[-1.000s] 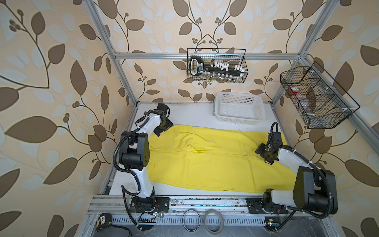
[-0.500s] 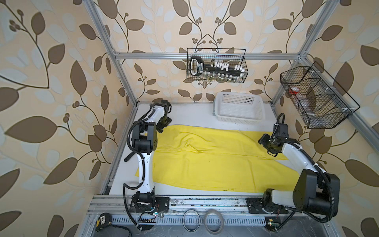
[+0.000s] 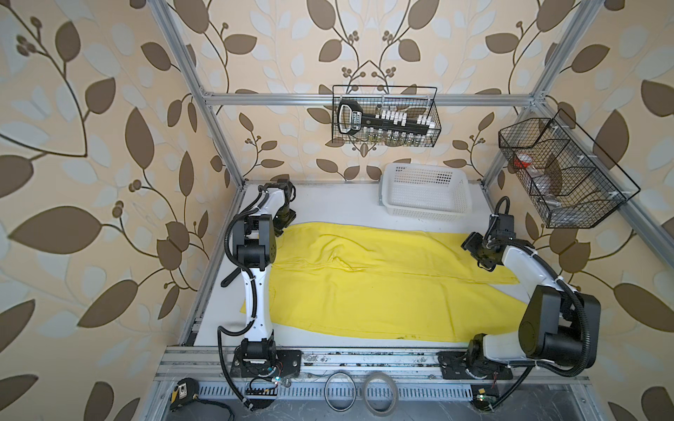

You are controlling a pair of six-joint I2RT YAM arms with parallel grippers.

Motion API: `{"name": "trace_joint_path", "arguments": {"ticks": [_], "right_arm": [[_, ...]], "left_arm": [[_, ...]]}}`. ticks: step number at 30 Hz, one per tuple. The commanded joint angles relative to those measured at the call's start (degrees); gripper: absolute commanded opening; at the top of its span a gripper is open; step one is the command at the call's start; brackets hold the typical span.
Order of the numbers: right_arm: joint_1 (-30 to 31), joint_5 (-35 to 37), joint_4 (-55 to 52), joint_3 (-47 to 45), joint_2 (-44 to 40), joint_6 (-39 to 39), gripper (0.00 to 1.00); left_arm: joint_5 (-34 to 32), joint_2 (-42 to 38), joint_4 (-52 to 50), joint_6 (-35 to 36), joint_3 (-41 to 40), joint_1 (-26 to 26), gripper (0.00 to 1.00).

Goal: Fold and stack the trousers
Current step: Fold the trousers at the center of the table.

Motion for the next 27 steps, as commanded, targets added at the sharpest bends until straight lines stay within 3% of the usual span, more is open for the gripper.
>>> {"name": "trace_joint_path", "arguments": {"ticks": [1,5,10,13,19,27], "right_arm": [[0.0,-1.0,0.2,1.1,1.1,0.4,0.68],[-0.1,-1.4,0.3,1.6,1.5,0.3,0.68],[-1.0,-1.8,0.1,3.2,2.1,0.5,0.68],[-1.0,-1.4,1.2,4.2,2.8,1.5,0.68],[-2.2,3.5,2.1,8.3,8.0,4.9,0.67],[-2.8,11.2,1.7,15.3,18.0,6.5,0.58]], "left_arm": [[-0.9,0.9,-1.5,0.9,2.2,0.3,0.64],[-0.3,2.1,-1.9,0.9,2.1,0.4,0.55],[-0.1,-0.7,-0.4,0.8,-1.8,0.4,0.21],[0.8,-3.5,1.0,1.3,-4.2,0.4,0.07],[5.2,-12.8,6.9,2.9,-14.0,0.3,0.00],[8.6,-28.2,14.5,3.6,-30.5,0.2,0.00]]}}
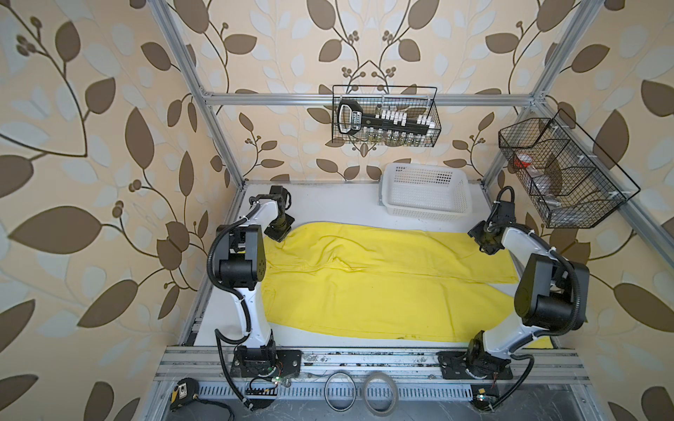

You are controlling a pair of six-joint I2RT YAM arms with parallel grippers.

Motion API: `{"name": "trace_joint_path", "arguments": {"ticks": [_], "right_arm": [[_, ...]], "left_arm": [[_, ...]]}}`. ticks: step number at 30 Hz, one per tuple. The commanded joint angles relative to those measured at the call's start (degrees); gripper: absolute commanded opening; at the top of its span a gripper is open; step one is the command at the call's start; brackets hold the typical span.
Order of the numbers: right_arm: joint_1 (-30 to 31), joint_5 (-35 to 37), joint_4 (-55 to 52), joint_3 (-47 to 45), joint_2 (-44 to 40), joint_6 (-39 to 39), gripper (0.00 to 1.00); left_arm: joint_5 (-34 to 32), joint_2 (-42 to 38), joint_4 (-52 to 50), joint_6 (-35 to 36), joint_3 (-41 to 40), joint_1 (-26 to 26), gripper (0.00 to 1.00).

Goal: Fold and stack the trousers
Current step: Fold the trousers at the center of the table.

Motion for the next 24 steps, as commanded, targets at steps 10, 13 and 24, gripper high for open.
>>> {"name": "trace_joint_path", "arguments": {"ticks": [10,13,24], "right_arm": [[-1.0,6.1,4.3,6.9,11.7,1.0,0.55],[-1.0,5.8,3.8,10.5,14.1,0.2,0.59],[-1.2,5.0,0.8,16.1,19.9,-2.9,0.59]], "left_arm": [[1.2,-18.6,1.9,0.9,-14.6,-1.6,0.00],[0.3,-21.6,1.5,1.0,-17.2,-2.5,0.00],[-2.7,-27.4,0.7,1.3,-21.7,-3.5,0.00]]}}
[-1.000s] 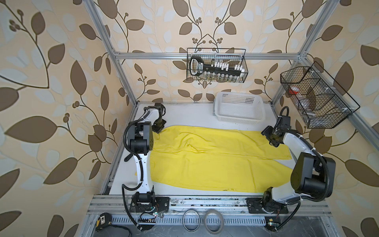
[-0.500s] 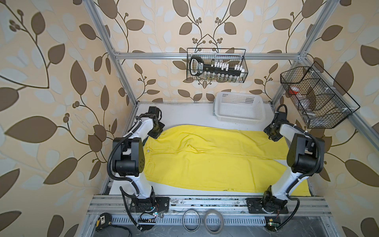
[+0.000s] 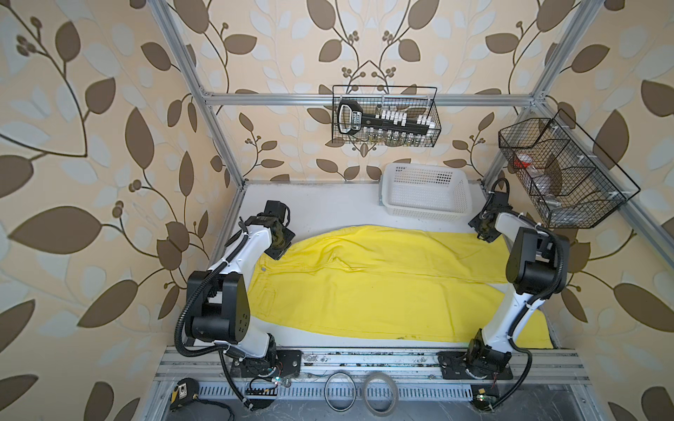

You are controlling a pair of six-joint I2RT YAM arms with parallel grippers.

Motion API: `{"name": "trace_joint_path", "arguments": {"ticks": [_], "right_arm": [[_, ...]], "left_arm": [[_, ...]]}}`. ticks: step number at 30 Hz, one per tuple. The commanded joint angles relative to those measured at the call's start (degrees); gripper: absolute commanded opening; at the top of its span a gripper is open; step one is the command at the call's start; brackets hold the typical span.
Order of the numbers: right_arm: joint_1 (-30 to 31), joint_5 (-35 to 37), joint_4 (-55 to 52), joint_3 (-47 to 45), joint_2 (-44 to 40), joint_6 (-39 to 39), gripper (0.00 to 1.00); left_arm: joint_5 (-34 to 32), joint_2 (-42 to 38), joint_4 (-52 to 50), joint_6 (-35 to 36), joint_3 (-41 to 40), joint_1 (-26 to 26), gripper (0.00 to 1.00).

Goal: Fold and stack the trousers
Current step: Fold the trousers at the center of the table.

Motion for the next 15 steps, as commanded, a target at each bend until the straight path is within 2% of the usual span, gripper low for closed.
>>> {"name": "trace_joint_path", "arguments": {"ticks": [1,4,15], "right_arm": [[-0.5,0.0,-2.6,1.4,2.8,-1.4,0.59],[-0.6,0.7,-3.3,1.9,4.0,-1.9,0.59],[-0.3,1.3,-11.0,7.4,8.3,-3.5,0.49]], "left_arm": [[-2.5,-3.3,-2.2,0.9,-0.7,-0.1,0.00],[-2.5,-3.8,-2.9,2.0,-0.5,-0.1,0.00],[-3.6,-11.3,-5.4,3.2,-2.0,-0.1,0.00]]}}
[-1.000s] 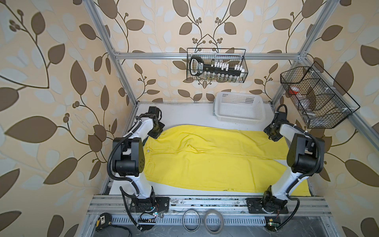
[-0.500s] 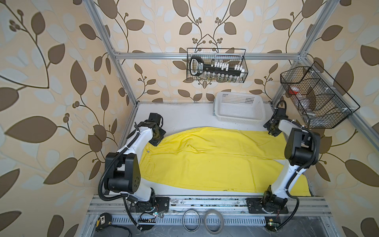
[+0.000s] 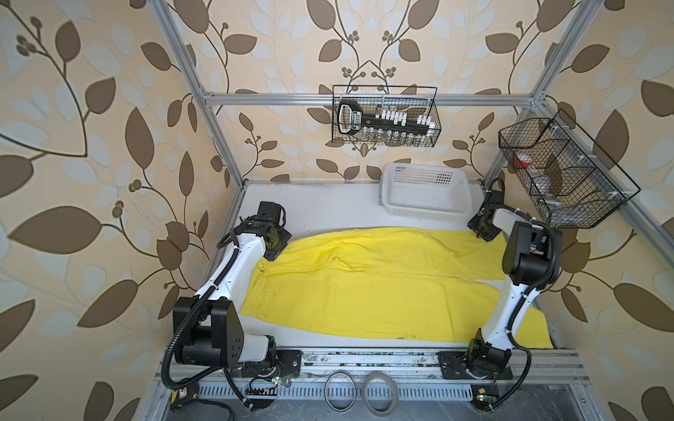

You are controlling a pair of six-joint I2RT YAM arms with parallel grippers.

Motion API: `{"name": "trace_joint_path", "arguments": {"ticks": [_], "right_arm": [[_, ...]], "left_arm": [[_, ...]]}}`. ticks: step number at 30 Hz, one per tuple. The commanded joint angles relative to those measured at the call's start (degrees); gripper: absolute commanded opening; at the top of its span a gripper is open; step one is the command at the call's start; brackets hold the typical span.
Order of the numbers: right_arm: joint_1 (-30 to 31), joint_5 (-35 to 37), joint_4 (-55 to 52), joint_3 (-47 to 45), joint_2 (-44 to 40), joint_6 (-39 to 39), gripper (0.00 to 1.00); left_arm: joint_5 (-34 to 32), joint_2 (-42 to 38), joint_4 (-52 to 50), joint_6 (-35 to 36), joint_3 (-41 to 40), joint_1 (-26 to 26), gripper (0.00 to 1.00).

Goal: Fold and stack the trousers
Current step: Fold the trousers at the center of the table.

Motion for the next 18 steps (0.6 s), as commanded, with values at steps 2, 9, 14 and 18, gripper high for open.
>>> {"name": "trace_joint_path", "arguments": {"ticks": [2,9,14,18], "right_arm": [[0.1,1.3,-6.1,1.0,2.2,-1.4,0.46],[0.0,3.5,-7.3,-1.3,1.5,-2.9,0.27],[-0.1,3.5,-7.1,-2.1,0.9,-3.7,0.23],[-0.1,3.1,-6.1,-3.7,-0.2,-3.8,0.24]], "left_arm": [[-2.0,-4.0,-2.5,0.8,-1.4,-0.1,0.00],[-0.8,-7.2,-2.6,2.9,-4.2,-0.2,0.00],[0.0,-9.6,-2.0,3.3,-6.7,-0.2,0.00],[0.6,-10.1,-1.9,3.7,-7.3,-0.2,0.00]]}}
